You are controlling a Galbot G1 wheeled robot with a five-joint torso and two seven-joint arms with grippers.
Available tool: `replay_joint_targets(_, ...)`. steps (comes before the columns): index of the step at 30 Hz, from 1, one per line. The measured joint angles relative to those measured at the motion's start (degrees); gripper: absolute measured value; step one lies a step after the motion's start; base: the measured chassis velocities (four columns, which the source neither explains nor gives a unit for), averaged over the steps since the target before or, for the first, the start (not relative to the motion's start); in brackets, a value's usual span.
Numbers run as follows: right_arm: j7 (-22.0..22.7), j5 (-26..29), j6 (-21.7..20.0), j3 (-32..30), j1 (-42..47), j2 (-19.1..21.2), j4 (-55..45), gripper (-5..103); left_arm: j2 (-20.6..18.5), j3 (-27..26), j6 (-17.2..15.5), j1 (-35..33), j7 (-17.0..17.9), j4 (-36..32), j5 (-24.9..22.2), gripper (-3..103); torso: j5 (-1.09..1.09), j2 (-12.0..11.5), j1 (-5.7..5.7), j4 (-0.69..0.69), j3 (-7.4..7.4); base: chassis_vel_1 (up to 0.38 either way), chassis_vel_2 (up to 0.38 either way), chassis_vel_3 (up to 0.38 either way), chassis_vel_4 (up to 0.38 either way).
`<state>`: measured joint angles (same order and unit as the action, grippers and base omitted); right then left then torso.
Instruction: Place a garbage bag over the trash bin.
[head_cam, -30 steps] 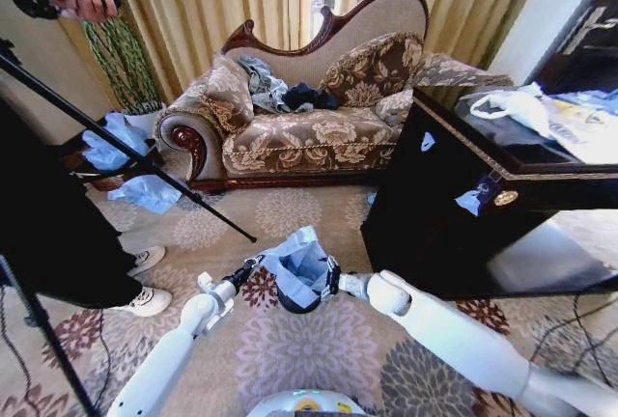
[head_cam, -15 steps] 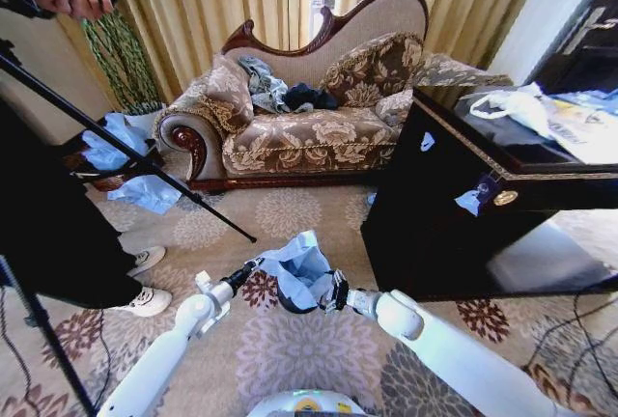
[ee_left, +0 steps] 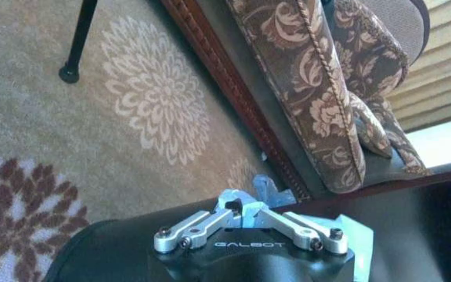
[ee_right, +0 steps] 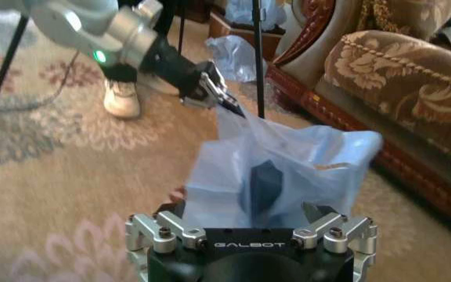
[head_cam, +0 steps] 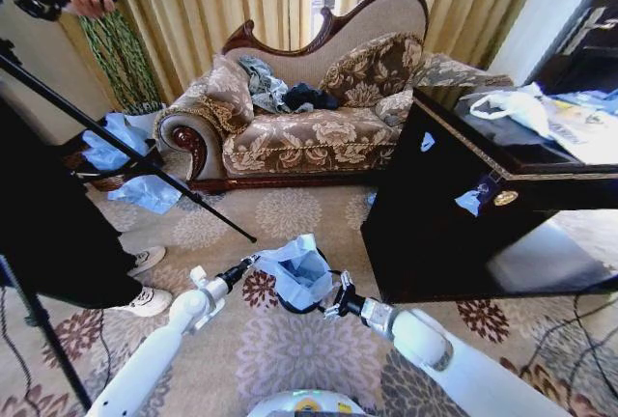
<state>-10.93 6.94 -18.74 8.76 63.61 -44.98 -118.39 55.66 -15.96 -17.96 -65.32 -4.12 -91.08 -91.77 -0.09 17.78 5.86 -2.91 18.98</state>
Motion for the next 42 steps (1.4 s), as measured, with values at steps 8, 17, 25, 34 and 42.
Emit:
replay_joint_targets(8, 1.1, 0.0, 0.6, 3.3, -1.6, -6.1, 4.7, 75, 0.3, 0.2, 0.1, 0.4, 0.1, 0.2, 0.0, 0, 0.0, 0.0, 0.0, 0.0, 0.0, 0.0, 0.0, 0.0, 0.0)
replay_joint_targets(17, 0.2, 5.2, -1.4, 7.7, -6.8, -9.7, 11.1, 68, 0.2, 0.4, 0.0, 0.5, 0.1, 0.5, -0.1, 0, -0.01, 0.0, 0.0, 0.01, 0.01, 0.0, 0.0, 0.0, 0.0)
replay_joint_targets(25, -0.2, 7.4, -2.3, 9.5, -7.7, -11.3, 14.3, 74, 0.1, 0.5, 0.0, 0.6, -0.1, 0.6, -0.4, 0, 0.01, 0.0, 0.0, 0.01, 0.01, 0.0, 0.0, 0.0, 0.0)
replay_joint_targets(34, 1.0, 9.5, -4.2, 10.7, -13.8, -10.0, 11.9, 71, 0.2, 0.6, 0.0, 0.7, -0.2, 0.6, -0.7, 0, -0.02, 0.0, 0.01, 0.0, 0.01, 0.0, 0.0, 0.0, 0.0)
replay_joint_targets(42, -0.3, 12.0, -5.9, 14.6, -16.0, -13.7, 18.2, 74, 0.1, 0.6, 0.0, 1.1, -0.3, 0.6, -1.2, 0, -0.01, 0.0, 0.01, 0.01, 0.01, 0.0, 0.0, 0.0, 0.0)
